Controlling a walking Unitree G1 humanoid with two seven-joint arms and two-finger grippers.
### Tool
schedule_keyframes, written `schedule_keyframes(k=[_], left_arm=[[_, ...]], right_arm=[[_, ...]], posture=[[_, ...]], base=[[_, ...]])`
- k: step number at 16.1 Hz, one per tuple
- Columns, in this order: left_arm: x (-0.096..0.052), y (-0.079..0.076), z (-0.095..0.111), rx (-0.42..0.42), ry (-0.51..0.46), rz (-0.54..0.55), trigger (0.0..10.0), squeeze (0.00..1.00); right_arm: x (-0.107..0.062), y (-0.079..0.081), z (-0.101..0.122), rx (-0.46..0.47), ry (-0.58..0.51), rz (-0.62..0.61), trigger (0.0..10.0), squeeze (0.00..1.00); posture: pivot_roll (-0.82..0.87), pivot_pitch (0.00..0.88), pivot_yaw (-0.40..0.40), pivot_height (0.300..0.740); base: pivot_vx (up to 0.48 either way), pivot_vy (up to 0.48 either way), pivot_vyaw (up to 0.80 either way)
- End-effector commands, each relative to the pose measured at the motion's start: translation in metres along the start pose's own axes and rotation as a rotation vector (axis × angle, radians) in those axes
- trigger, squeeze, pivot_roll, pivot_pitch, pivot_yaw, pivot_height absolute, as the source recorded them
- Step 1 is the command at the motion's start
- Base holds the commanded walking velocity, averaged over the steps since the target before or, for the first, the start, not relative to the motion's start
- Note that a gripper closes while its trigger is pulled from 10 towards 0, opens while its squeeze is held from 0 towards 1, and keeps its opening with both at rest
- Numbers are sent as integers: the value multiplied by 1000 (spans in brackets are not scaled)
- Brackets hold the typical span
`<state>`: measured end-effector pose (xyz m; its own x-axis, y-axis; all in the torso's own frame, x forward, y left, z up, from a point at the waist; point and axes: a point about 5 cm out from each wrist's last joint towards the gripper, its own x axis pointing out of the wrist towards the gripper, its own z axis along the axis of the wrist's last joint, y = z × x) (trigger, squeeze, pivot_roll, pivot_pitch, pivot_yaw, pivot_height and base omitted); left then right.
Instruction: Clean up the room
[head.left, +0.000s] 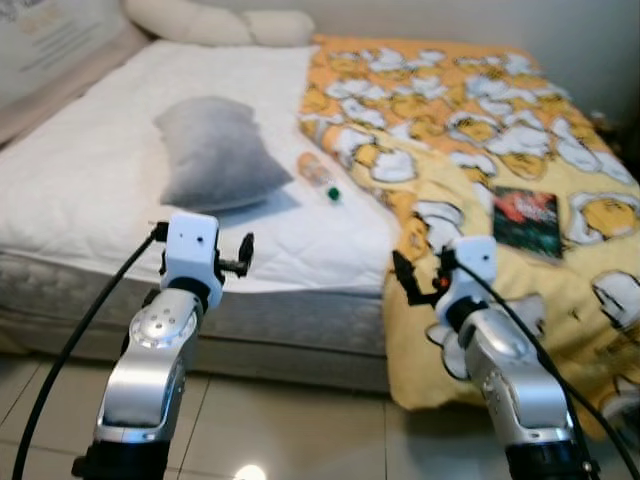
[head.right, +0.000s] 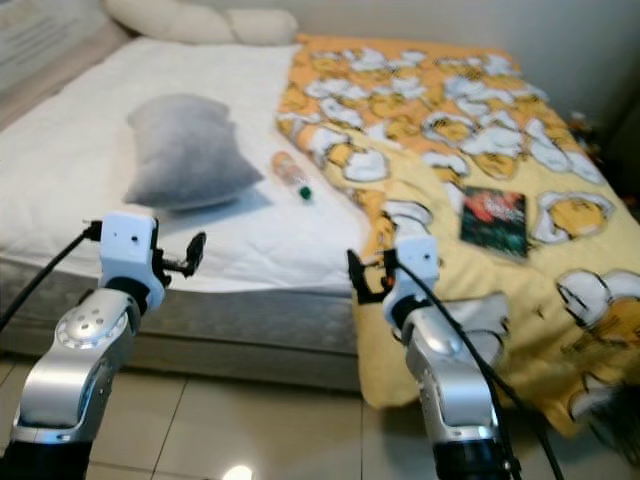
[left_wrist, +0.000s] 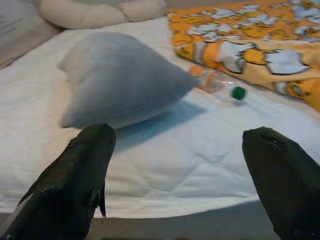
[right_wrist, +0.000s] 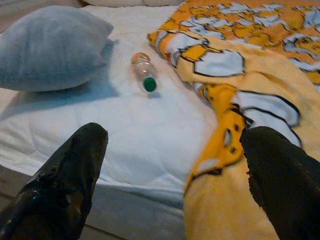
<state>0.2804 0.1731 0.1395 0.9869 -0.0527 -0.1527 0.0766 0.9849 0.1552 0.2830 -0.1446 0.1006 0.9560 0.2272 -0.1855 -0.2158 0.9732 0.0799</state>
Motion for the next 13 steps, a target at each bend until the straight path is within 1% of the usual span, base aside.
schedule_keyframes(k=[1,2,4,10,11,12,13], left_arm=[[-1,4,0,11,1,12,10000,0],[0,5,0,16,0,13,10000,0],[0,6,0,19,0,13,10000,0],[-1,6,-1,23,1,6,10000,0],[-1,6,-1,22,1,6,10000,0],[-1,6,-1,22,1,7,10000,0],[-1,7,-1,22,1,8,10000,0]], right_arm=[[2,5,2,-14,-10,1,10000,0],[3,1,2,-15,-9,-27,10000,0],[4,-2,3,-21,-11,-44,10000,0],[4,-2,4,51,-14,-40,10000,0],[4,-2,4,49,-18,-35,10000,0],[4,-2,6,0,-33,-32,10000,0],[4,-1,6,-17,-34,-31,10000,0]], posture=[[-127,0,-11,740],[-126,0,-9,740],[-125,0,-7,740],[-125,0,-7,740],[-125,0,-7,740],[-124,0,-6,740],[-124,0,-5,740]], base=[[274,0,0],[281,0,0],[281,0,0],[282,0,0],[281,0,0],[281,0,0],[292,0,0]])
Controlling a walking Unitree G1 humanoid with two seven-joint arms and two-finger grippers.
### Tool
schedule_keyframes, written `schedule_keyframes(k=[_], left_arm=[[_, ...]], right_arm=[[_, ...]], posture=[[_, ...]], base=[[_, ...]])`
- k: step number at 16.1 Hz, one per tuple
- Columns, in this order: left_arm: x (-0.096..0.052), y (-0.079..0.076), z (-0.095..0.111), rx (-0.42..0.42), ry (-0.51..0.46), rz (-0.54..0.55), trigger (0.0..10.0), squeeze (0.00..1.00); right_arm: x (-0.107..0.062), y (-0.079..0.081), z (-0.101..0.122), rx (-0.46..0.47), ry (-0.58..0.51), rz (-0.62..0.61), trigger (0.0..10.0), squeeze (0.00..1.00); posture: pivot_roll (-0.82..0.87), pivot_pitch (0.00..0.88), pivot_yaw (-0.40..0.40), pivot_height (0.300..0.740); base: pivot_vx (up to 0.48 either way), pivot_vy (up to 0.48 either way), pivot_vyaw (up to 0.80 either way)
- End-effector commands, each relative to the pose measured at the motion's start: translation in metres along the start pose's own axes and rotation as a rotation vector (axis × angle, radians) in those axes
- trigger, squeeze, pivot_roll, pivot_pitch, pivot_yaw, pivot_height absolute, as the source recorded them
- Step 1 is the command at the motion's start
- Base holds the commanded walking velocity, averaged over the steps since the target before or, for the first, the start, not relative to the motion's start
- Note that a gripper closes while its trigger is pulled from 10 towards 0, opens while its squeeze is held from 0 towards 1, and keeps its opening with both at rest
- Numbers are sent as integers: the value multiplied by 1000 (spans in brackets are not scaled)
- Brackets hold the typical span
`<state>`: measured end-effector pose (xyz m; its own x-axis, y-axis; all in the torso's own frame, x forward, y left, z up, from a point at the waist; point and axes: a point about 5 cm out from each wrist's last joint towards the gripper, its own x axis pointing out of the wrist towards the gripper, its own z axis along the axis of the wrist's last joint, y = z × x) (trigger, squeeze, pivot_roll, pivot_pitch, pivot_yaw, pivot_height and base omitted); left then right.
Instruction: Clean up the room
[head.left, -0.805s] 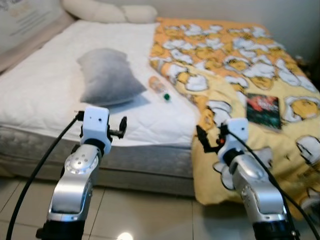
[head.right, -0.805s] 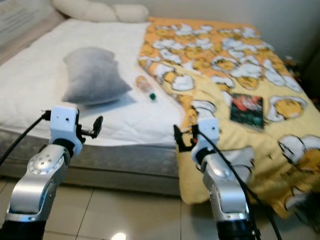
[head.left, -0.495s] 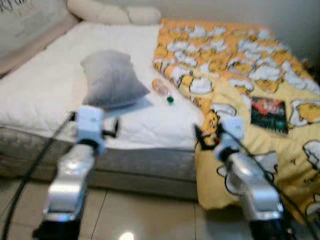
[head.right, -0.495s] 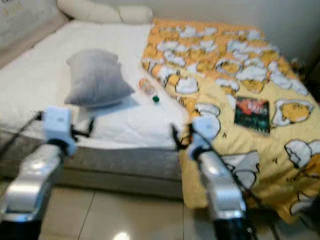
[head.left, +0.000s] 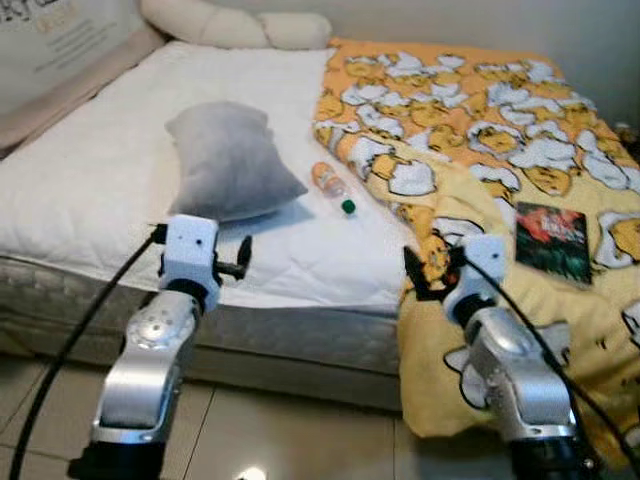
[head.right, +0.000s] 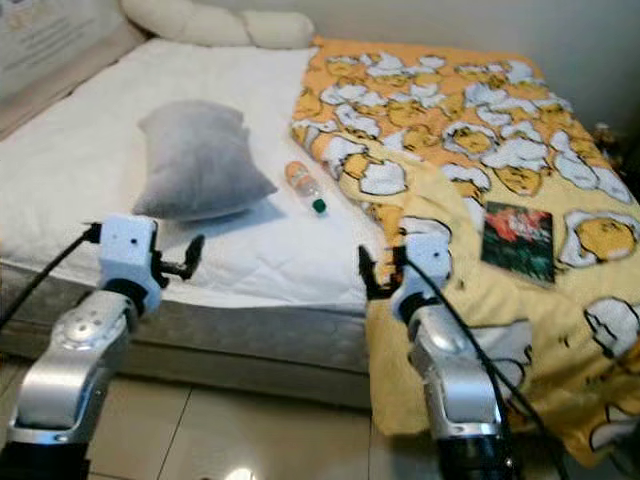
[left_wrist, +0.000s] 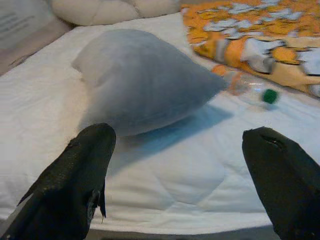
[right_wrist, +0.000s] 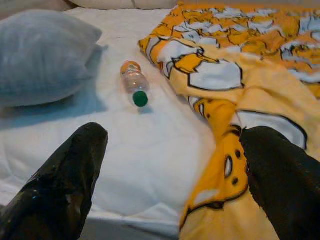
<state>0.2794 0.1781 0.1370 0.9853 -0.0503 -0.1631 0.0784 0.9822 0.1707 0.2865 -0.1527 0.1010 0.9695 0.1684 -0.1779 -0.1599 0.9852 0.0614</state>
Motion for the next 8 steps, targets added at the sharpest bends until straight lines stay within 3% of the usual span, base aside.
schedule_keyframes(k=[1,8], left_arm=[[-1,3,3,5,-9,8,10000,0],[0,4,3,5,-11,10,10000,0]], right_arm=[[2,8,4,-8,-21,30,10000,0],[3,10,3,-35,-19,30,10000,0]], posture=[[-124,0,-5,740],[-121,0,-2,740]], base=[[300,0,0],[303,0,0]])
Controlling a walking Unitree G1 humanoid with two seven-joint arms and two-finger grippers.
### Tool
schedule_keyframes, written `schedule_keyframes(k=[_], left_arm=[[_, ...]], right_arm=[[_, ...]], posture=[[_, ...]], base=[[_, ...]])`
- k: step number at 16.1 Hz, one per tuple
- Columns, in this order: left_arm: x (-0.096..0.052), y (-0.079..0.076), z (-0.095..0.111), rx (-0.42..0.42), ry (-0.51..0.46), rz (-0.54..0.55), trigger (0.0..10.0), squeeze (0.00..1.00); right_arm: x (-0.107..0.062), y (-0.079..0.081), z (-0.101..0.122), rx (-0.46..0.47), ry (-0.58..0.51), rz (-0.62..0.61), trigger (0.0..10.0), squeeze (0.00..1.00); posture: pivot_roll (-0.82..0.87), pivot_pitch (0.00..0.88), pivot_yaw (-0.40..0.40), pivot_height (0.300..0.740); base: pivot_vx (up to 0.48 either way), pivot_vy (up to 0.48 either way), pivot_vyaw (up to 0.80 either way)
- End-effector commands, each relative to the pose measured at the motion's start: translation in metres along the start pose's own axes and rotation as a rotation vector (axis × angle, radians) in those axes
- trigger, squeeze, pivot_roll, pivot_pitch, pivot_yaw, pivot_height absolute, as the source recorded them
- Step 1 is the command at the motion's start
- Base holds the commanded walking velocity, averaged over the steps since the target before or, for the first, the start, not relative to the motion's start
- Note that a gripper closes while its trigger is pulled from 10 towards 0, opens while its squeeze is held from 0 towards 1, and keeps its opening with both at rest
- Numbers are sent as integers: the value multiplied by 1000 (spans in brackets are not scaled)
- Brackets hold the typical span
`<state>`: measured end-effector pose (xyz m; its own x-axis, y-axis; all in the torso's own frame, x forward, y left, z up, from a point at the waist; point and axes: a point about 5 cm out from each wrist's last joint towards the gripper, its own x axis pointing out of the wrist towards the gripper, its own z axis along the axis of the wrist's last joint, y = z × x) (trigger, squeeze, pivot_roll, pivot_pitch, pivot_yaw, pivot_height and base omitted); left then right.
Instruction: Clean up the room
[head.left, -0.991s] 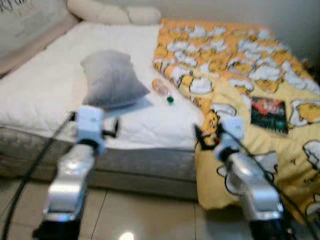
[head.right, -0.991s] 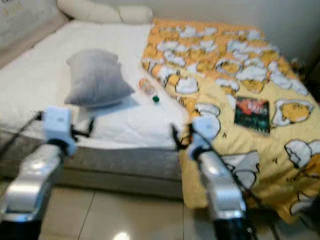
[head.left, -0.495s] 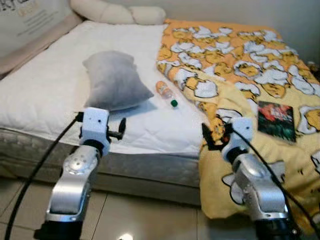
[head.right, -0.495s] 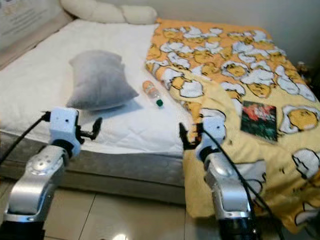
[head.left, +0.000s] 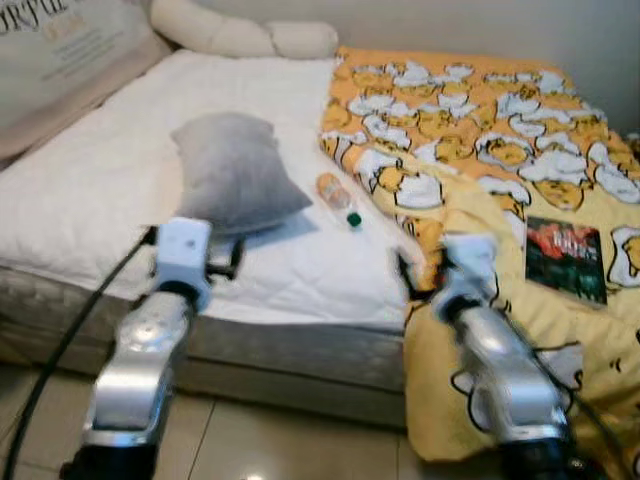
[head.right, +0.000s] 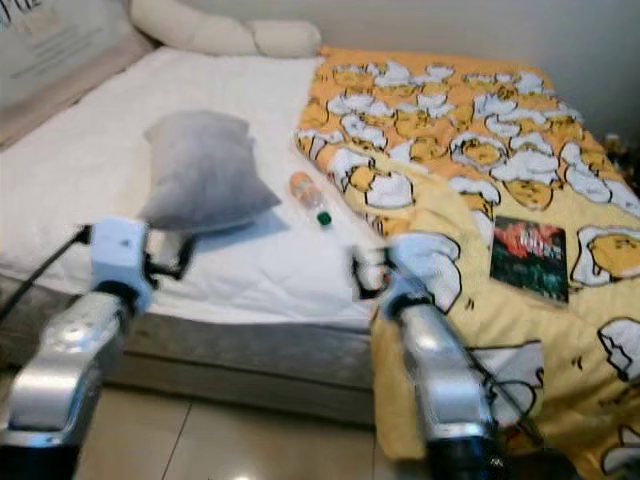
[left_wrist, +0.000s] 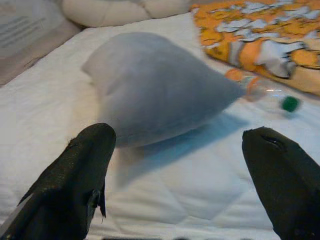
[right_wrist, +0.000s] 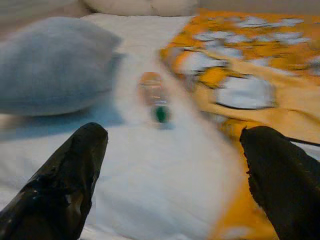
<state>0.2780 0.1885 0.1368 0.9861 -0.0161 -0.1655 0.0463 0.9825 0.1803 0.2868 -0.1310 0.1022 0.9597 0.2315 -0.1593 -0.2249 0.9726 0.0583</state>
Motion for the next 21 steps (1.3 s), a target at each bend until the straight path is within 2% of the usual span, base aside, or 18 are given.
schedule_keyframes(k=[1,3,7,21], left_arm=[[2,-6,6,0,-20,-23,10000,0],[2,-7,6,-1,-20,-24,10000,0],[3,-8,6,0,-20,-30,10000,0],[5,-11,7,9,-20,-48,10000,0]], right_arm=[[-2,-11,2,-24,-4,-35,10000,0],[-1,-10,2,-46,-4,-20,10000,0],[0,-9,2,-52,2,-16,10000,0],[3,-17,-1,-84,32,-54,10000,0]], posture=[[-121,0,-1,740],[-122,0,0,740],[-122,0,0,740],[-123,0,7,740]], base=[[307,0,0],[307,0,0],[307,0,800],[309,0,0]])
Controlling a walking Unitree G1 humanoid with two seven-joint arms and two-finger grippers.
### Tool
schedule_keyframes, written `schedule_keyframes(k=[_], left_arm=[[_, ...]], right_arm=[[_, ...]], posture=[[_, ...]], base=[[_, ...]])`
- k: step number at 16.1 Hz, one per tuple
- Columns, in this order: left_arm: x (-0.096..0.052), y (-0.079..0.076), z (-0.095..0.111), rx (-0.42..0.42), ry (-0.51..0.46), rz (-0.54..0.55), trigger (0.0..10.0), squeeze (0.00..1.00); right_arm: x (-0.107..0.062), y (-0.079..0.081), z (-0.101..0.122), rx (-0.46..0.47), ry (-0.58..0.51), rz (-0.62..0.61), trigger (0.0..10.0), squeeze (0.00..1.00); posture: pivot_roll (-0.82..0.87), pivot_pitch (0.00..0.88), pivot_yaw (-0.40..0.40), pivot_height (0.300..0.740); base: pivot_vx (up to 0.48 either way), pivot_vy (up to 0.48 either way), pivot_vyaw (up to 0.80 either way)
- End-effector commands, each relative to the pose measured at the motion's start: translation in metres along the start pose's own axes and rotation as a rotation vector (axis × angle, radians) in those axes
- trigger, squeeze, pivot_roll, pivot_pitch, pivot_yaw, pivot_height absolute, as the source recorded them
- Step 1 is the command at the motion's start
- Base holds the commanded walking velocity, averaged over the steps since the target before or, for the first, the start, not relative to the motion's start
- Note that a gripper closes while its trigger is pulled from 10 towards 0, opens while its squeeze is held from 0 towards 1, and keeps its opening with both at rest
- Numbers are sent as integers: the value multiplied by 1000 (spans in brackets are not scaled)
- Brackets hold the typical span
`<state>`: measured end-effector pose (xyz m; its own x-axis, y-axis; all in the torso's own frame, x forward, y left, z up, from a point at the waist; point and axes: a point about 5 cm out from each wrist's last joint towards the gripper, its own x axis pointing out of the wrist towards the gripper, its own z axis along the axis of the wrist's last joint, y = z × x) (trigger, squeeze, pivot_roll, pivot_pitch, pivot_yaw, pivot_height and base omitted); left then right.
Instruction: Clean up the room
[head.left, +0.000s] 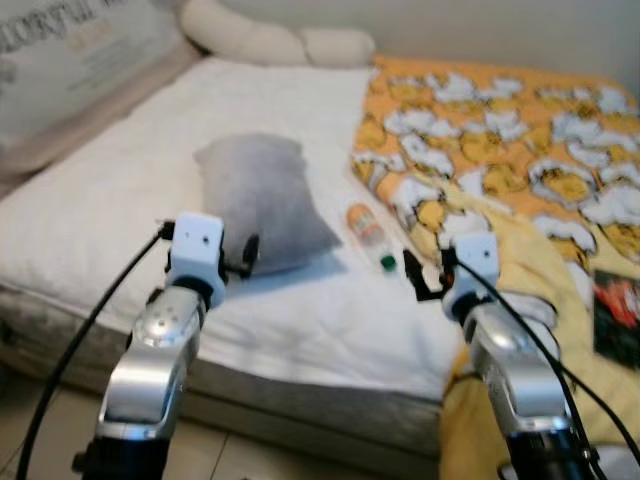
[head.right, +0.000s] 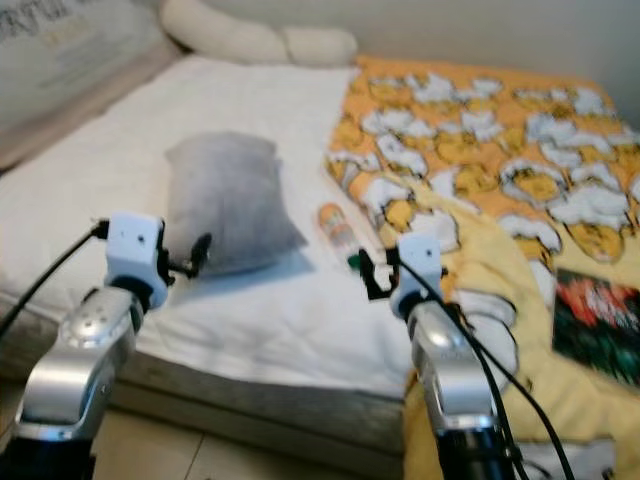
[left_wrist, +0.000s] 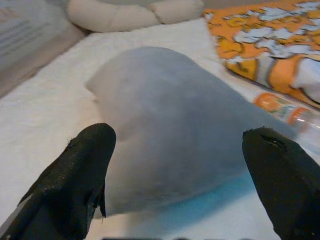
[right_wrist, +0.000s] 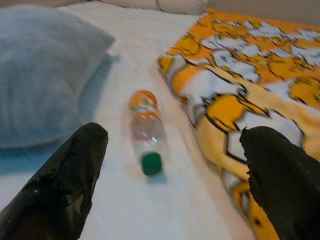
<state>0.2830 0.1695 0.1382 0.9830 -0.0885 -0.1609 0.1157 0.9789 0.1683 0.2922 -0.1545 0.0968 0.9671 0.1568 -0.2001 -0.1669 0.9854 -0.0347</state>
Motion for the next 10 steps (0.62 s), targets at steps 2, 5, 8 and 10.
schedule_keyframes(k=[2,5,8,10], left_arm=[[-1,7,1,10,-1,21,10000,0],[-1,7,1,12,1,23,10000,0],[-1,7,0,12,2,22,10000,0],[-1,6,1,18,3,19,10000,0]], right_arm=[[2,8,4,-4,-9,22,10000,0],[2,8,3,-12,-2,28,10000,0],[2,8,2,-16,4,33,10000,0],[2,7,1,22,10,22,10000,0]], posture=[[-122,0,6,740],[-123,0,6,740],[-123,0,6,740],[-122,0,6,740]], base=[[309,0,0],[311,0,0],[311,0,267],[311,0,0]])
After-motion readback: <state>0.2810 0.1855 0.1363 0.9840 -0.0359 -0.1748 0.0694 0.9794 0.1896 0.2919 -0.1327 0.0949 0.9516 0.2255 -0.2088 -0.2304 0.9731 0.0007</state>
